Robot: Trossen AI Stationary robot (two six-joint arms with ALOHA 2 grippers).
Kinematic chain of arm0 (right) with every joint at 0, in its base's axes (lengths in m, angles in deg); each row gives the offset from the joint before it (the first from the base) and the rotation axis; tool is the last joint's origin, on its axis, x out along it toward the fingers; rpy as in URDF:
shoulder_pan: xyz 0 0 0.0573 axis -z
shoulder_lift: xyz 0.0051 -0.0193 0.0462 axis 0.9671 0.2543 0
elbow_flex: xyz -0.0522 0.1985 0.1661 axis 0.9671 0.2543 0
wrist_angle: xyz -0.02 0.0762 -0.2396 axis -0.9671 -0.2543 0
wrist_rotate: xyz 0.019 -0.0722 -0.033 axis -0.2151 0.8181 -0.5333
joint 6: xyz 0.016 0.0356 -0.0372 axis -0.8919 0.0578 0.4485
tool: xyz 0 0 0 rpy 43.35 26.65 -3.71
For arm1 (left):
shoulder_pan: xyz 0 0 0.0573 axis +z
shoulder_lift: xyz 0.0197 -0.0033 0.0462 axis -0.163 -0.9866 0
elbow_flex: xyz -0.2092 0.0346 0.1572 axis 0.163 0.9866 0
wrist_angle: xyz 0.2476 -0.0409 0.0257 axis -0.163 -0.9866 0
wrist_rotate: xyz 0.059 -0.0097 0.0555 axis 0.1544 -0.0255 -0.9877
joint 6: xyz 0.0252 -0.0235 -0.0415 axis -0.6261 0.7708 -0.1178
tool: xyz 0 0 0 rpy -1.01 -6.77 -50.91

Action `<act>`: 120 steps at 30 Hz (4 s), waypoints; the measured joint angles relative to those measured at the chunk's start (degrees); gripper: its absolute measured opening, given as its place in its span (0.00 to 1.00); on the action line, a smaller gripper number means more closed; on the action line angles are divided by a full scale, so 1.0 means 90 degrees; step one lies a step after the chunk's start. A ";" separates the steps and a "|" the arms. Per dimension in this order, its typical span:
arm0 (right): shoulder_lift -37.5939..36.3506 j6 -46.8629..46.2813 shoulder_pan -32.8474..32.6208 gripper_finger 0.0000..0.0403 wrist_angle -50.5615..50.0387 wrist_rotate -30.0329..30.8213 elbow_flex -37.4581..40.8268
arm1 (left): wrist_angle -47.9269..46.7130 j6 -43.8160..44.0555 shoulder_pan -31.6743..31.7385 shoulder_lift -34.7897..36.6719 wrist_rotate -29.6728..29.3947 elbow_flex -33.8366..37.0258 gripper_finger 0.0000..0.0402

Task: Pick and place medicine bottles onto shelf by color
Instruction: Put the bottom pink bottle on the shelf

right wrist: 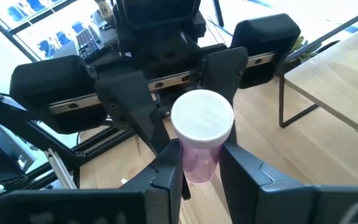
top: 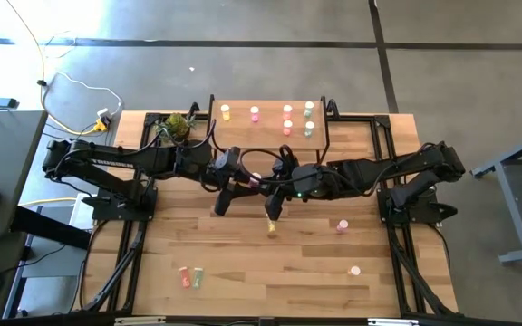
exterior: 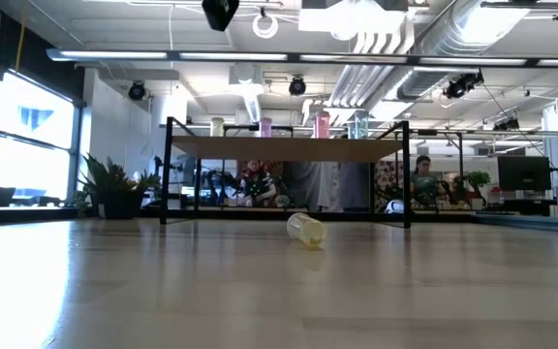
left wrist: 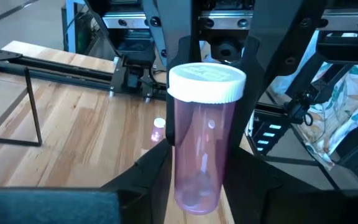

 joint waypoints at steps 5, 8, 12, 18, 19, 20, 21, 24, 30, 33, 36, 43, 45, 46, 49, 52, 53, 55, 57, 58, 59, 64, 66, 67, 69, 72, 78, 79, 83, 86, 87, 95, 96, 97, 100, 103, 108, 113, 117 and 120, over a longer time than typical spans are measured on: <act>0.0000 -0.0002 0.0000 0.19 0.0000 -0.0002 0.0000 | 0.0013 -0.0051 0.0000 0.0000 0.0000 0.0000 0.24; 0.0000 0.0061 0.0000 0.20 0.0000 -0.0002 0.0000 | 0.0014 -0.0054 0.0000 0.0000 -0.0002 0.0000 0.23; 0.0000 0.0154 -0.0002 0.23 0.0002 -0.0006 0.0000 | 0.0019 -0.0100 0.0000 0.0000 -0.0002 0.0000 0.23; 0.0000 0.0169 0.0000 0.35 -0.0020 0.0002 0.0000 | 0.0021 -0.0223 0.0000 0.0000 -0.0026 0.0000 0.23; -0.0001 0.0168 0.0000 0.37 -0.0031 0.0005 0.0000 | 0.0021 -0.0253 -0.0002 0.0000 -0.0044 0.0000 0.23; -0.0021 0.0168 0.0000 0.38 -0.0056 0.0004 0.0000 | 0.0023 -0.0299 -0.0002 0.0000 -0.0076 0.0000 0.23; -0.0044 0.0168 0.0002 0.39 -0.0095 -0.0007 0.0000 | 0.0036 -0.0325 -0.0002 0.0000 -0.0135 0.0000 0.23; -0.0206 0.0169 -0.0005 0.42 -0.0318 -0.0092 0.0000 | 0.0074 -0.0335 0.0014 0.0000 -0.0324 0.0000 0.23; -0.0615 0.0375 -0.0002 0.43 -0.0614 -0.0265 0.0001 | 0.0061 -0.0335 0.0163 0.0000 -0.0544 0.0000 0.23; -0.0811 0.0832 0.0061 0.43 -0.0634 -0.0306 0.0002 | 0.0055 -0.0345 0.0229 0.0000 -0.0544 0.0000 0.23; -0.1015 0.1276 0.0221 0.43 -0.0630 -0.0323 0.0002 | 0.0045 -0.0537 0.0270 0.0000 -0.0544 0.0000 0.23; -0.1420 0.2554 0.0967 0.43 -0.0506 -0.0794 0.0002 | 0.0410 -0.0884 0.0265 0.0000 -0.0622 0.0075 0.22; -0.1470 0.2898 0.1252 0.43 -0.0380 -0.1110 0.0002 | 0.0782 -0.0822 0.0275 0.0005 -0.0720 0.0250 0.22; -0.1479 0.3024 0.1391 0.43 -0.0286 -0.1282 0.0002 | 0.0930 -0.0725 0.0307 0.0003 -0.0734 0.0339 0.22; -0.1491 0.3204 0.1817 0.43 -0.0081 -0.1930 0.0005 | 0.1276 -0.0617 0.0405 0.0002 -0.0736 0.0512 0.22; -0.1491 0.3215 0.2205 0.43 0.0087 -0.2537 0.0005 | 0.1464 -0.0591 0.0528 0.0002 -0.0738 0.0680 0.22; -0.1491 0.3218 0.2315 0.43 0.0148 -0.2702 0.0005 | 0.1547 -0.0558 0.0569 0.0000 -0.0738 0.0729 0.22; -0.1491 0.3222 0.2506 0.43 0.0294 -0.2959 0.0005 | 0.1693 -0.0554 0.0640 0.0000 -0.0738 0.0798 0.22; -0.1491 0.3332 0.2672 0.43 0.0452 -0.3221 0.0005 | 0.1701 -0.0559 0.0694 0.0001 -0.0739 0.0818 0.22; -0.1491 0.3389 0.2739 0.43 0.0536 -0.3343 0.0005 | 0.1697 -0.0589 0.0725 0.0000 -0.0742 0.0821 0.22; -0.1491 0.3461 0.2807 0.43 0.0629 -0.3487 0.0005 | 0.1700 -0.0629 0.0745 0.0000 -0.0761 0.0821 0.22; -0.1491 0.3502 0.3126 0.43 0.0973 -0.3932 0.0005 | 0.1699 -0.0668 0.0849 0.0000 -0.0862 0.0821 0.22; -0.1491 0.3504 0.3220 0.43 0.1046 -0.3933 0.0005 | 0.1724 -0.0668 0.0880 -0.0063 -0.0862 0.0821 0.22; -0.1491 0.3511 0.3259 0.43 0.1106 -0.3949 0.0005 | 0.1716 -0.0666 0.0882 -0.0114 -0.0862 0.0818 0.22; -0.1482 0.3524 0.3310 0.43 0.1226 -0.4095 0.0005 | 0.1666 -0.0663 0.0882 -0.0213 -0.0861 0.0828 0.22; -0.1427 0.3533 0.3337 0.43 0.1433 -0.4276 0.0005 | 0.1756 -0.0667 0.0879 -0.0407 -0.0859 0.0826 0.22; -0.1190 0.3614 0.3378 0.43 0.1216 -0.4284 0.0005 | 0.1896 -0.0743 0.0999 -0.0688 -0.0784 0.0826 0.22; -0.1144 0.3619 0.3383 0.43 0.1069 -0.4282 0.0005 | 0.1893 -0.0815 0.1047 -0.0690 -0.0786 0.0826 0.22; -0.0963 0.3629 0.3383 0.43 0.0468 -0.4285 0.0005 | 0.1884 -0.0886 0.1248 -0.0687 -0.0685 0.0826 0.22; -0.0778 0.3665 0.3383 0.43 0.0137 -0.4342 0.0008 | 0.1890 -0.0873 0.1385 -0.0687 -0.0485 0.0826 0.22; -0.0711 0.3665 0.3385 0.43 0.0140 -0.4403 0.0007 | 0.1890 -0.0852 0.1420 -0.0687 -0.0452 0.0826 0.22; -0.0230 0.3781 0.3371 0.43 0.0020 -0.4769 0.0010 | 0.1889 -0.0904 0.1468 -0.0687 -0.0444 0.0826 0.22; -0.0192 0.3782 0.3371 0.43 -0.0024 -0.4770 0.0010 | 0.1889 -0.0906 0.1466 -0.0687 -0.0440 0.0826 0.22; -0.0154 0.3784 0.3371 0.43 -0.0011 -0.4780 0.0010 | 0.1889 -0.0906 0.1467 -0.0687 -0.0438 0.0826 0.22; -0.0084 0.3783 0.3368 0.43 -0.0042 -0.4788 0.0010 | 0.1889 -0.0899 0.1467 -0.0687 -0.0444 0.0826 0.22; -0.0078 0.3784 0.3368 0.43 -0.0049 -0.4909 0.0027 | 0.1889 -0.0893 0.1469 -0.0686 -0.0447 0.0826 0.22; -0.0068 0.3784 0.3366 0.44 -0.0147 -0.4881 0.0032 | 0.1889 -0.0891 0.1467 -0.0685 -0.0452 0.0826 0.22; 0.0076 0.3784 0.3328 0.46 -0.0159 -0.4894 0.0036 | 0.1890 -0.0890 0.1467 -0.0682 -0.0457 0.0826 0.22; 0.0151 0.3784 0.3271 0.46 -0.0157 -0.4896 0.0036 | 0.1889 -0.0889 0.1467 -0.0682 -0.0469 0.0826 0.22; 0.0151 0.3782 0.3264 0.46 -0.0152 -0.4901 0.0036 | 0.1889 -0.0889 0.1467 -0.0682 -0.0471 0.0826 0.22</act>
